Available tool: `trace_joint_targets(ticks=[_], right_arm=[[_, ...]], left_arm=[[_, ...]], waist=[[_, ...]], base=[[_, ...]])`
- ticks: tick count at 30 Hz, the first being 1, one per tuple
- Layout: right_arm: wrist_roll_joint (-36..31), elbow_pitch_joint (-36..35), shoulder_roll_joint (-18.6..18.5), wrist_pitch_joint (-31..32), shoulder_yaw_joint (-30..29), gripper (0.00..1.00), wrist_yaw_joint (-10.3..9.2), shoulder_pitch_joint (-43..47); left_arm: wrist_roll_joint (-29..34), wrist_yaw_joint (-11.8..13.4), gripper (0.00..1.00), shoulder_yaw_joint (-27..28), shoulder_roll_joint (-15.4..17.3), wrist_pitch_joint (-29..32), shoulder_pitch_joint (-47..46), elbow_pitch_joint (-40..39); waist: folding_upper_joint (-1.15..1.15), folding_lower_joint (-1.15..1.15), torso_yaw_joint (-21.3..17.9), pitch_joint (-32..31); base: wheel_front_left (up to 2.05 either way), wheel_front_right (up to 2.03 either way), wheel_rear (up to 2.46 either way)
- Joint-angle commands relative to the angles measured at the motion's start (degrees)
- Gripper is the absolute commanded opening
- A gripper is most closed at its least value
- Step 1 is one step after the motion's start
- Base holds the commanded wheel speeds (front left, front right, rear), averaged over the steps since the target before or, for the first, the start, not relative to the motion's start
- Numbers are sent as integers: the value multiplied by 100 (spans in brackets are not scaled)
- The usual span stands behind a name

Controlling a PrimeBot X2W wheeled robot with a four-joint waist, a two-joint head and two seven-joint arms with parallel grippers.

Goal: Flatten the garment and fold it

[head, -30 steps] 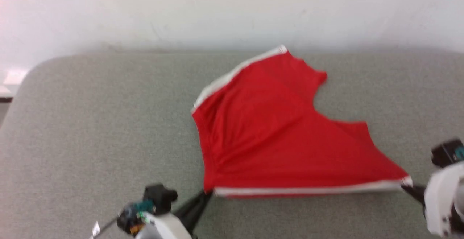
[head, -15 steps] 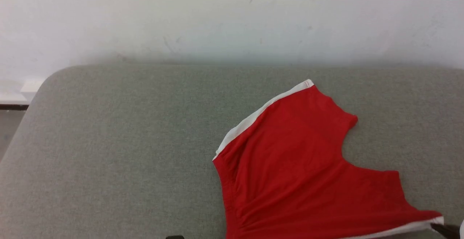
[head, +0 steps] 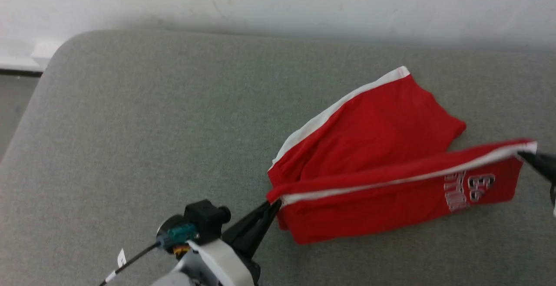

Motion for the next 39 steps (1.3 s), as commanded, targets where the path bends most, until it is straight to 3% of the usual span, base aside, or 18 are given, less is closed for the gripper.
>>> trace_joint_targets(ticks=[1,17,31,32,33,34,35,39], right_arm=[[-89,18,45,31,8,0,-11,-279],[-1193,1986,428,167,986,0,-11,-3489],[-1891,3707,422,-578,1356,0,-11,-4557],[-1912,3787,433,-645,1365,65,-11,-4587],[-1909,3877,460,-703,1362,100,-11,-4605],[-1886,3937,500,-772,1391,100,-11,-4611],[-1861,3997,529,-852,1415,100,-11,-4614],[-1757,4233,604,-1076,1589,100,-11,-4555]], left_arm=[[76,-8,0,56,-49,-31,-169,-22],[361,-377,0,81,-795,-255,-1627,838],[415,-522,0,12,-1234,-587,-2014,1469],[417,-529,0,8,-1251,-600,-2027,1501],[416,-532,0,5,-1271,-613,-2038,1532],[416,-528,60,6,-1288,-629,-2044,1566],[419,-516,100,8,-1300,-643,-2046,1600],[416,-467,100,24,-1288,-684,-1997,1717]], waist=[[0,-1,259,418],[0,-1,939,1685],[0,-1,1225,2008],[0,-1,1227,2006],[0,-1,1225,1996],[0,-1,1218,1971],[0,-1,1206,1937],[0,-1,1092,1697]], base=[[0,0,0],[0,0,0],[0,0,0],[0,0,0],[0,0,0],[0,0,0],[0,0,0],[0,0,0]])
